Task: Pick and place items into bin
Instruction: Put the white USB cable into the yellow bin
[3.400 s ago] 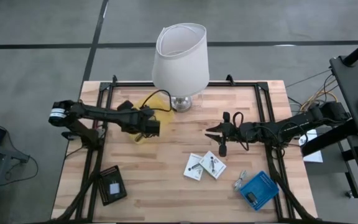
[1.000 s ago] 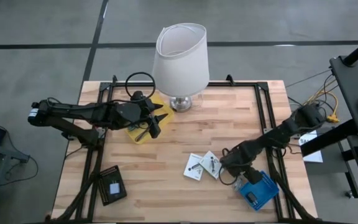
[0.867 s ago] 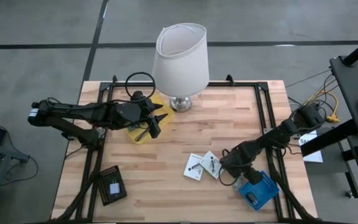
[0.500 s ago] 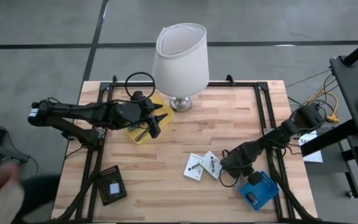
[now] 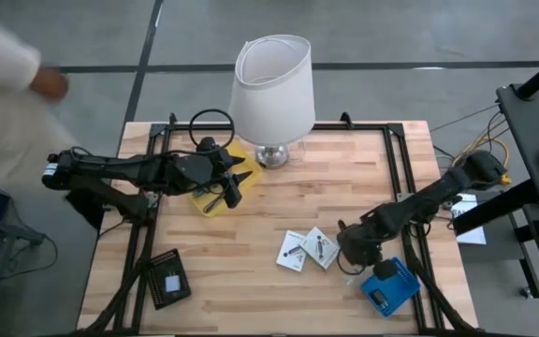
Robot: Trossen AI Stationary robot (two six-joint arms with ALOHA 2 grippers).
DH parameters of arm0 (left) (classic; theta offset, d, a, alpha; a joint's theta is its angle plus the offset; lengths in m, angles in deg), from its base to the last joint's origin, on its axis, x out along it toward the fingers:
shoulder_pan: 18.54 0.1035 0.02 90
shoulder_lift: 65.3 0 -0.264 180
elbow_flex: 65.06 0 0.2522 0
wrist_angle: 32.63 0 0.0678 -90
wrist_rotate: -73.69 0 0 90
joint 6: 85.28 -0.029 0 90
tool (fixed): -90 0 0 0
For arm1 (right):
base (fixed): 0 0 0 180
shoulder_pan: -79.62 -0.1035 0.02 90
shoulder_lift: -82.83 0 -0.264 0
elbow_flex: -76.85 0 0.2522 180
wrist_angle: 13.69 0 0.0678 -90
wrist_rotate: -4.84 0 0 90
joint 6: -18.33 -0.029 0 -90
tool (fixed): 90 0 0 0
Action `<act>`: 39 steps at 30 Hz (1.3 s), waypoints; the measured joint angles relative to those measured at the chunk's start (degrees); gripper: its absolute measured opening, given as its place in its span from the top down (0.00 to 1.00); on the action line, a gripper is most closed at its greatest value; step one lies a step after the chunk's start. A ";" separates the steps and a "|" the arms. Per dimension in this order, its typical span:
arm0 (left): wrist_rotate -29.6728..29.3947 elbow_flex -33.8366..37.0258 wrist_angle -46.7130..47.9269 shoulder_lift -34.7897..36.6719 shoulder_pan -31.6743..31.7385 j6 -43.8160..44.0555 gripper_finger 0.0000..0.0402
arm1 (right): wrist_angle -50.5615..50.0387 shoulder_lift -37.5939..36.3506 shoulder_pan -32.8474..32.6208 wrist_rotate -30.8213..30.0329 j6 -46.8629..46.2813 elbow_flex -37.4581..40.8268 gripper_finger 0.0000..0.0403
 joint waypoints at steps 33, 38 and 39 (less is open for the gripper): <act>18.71 -0.13 -31.83 -7.28 -0.15 0.35 0.56 | 74.81 -10.21 22.33 -25.79 -5.70 1.19 0.97; 18.69 -0.13 -41.13 -11.71 -0.11 -0.34 0.56 | 74.89 -10.21 22.44 -25.90 -8.95 1.19 0.97; 18.70 -0.13 -43.15 -12.84 -0.11 -1.00 0.56 | 74.89 -10.21 22.60 -25.87 -9.77 1.19 0.97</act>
